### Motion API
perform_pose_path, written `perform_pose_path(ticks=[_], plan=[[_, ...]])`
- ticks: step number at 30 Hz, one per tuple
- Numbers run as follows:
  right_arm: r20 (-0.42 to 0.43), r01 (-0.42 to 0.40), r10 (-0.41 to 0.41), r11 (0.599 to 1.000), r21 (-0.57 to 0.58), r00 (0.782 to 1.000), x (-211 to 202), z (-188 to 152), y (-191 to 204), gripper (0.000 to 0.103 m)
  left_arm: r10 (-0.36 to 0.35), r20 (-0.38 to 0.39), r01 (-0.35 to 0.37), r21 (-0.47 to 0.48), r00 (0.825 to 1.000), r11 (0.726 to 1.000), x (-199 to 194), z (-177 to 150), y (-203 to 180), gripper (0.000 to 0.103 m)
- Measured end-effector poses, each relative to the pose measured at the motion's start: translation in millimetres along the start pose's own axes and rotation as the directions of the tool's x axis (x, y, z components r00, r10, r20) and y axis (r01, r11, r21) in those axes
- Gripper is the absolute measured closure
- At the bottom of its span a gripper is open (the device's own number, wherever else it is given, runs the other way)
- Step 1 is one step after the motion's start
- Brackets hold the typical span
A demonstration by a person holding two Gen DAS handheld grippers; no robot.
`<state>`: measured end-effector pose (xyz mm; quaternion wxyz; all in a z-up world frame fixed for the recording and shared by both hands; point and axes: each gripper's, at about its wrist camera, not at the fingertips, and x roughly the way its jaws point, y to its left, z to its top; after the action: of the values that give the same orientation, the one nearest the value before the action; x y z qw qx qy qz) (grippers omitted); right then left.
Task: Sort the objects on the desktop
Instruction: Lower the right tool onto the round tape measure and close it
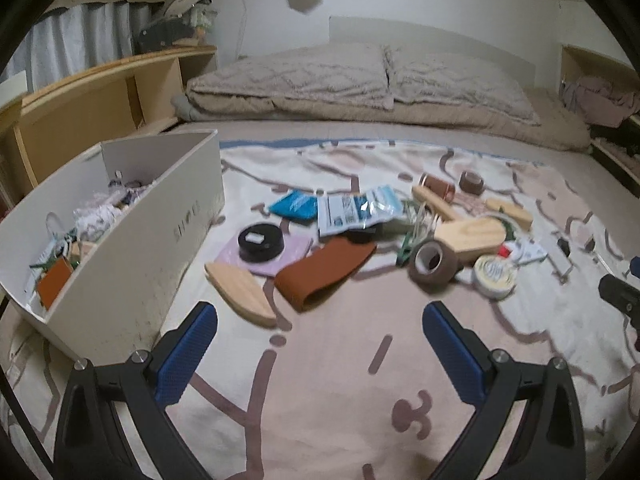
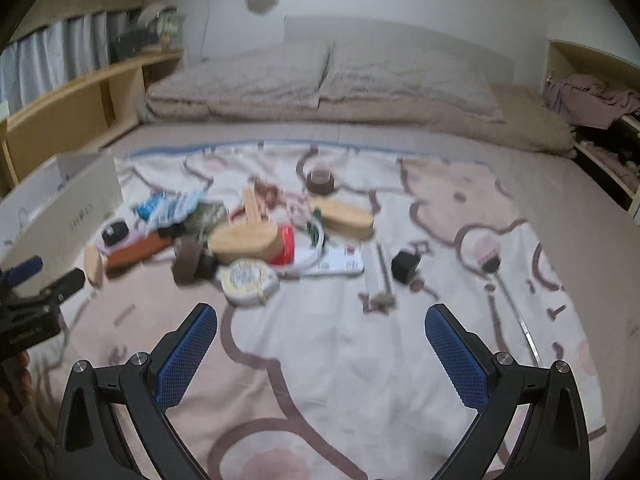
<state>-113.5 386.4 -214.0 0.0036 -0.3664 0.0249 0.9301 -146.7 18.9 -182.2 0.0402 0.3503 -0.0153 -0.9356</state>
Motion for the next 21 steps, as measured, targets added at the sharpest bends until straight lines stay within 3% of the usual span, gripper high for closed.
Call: perform_pose_path(ticks=[6,16,19,21], plan=[[-0.073,-0.022,0.023,1.000,0.014,0.997,28.8,-3.4,9.3,0.000,-0.015,-0.080,0.015,-0.003,0.997,1.000,20.0,-16.9,-2.8,0.000],[-0.130,-0.062,0.069,0.996,0.063,0.989,74.1,31.8,29.3,0.000,-0.042,-0.152,0.046,0.021,0.987,0.999,34.1,-37.9,-9.3,0.000],[-0.159,-0.081,0.093,0.993,0.081,0.983,88.8,37.5,35.0,0.023,-0.055,-0.176,0.059,0.020,0.983,0.998,36.4,-44.5,-10.1,0.000],[-0.203,-0.094,0.115,0.990,0.109,0.972,101.4,38.9,37.2,0.026,-0.059,-0.191,0.064,0.015,0.980,0.998,38.9,-47.9,-10.3,0.000]])
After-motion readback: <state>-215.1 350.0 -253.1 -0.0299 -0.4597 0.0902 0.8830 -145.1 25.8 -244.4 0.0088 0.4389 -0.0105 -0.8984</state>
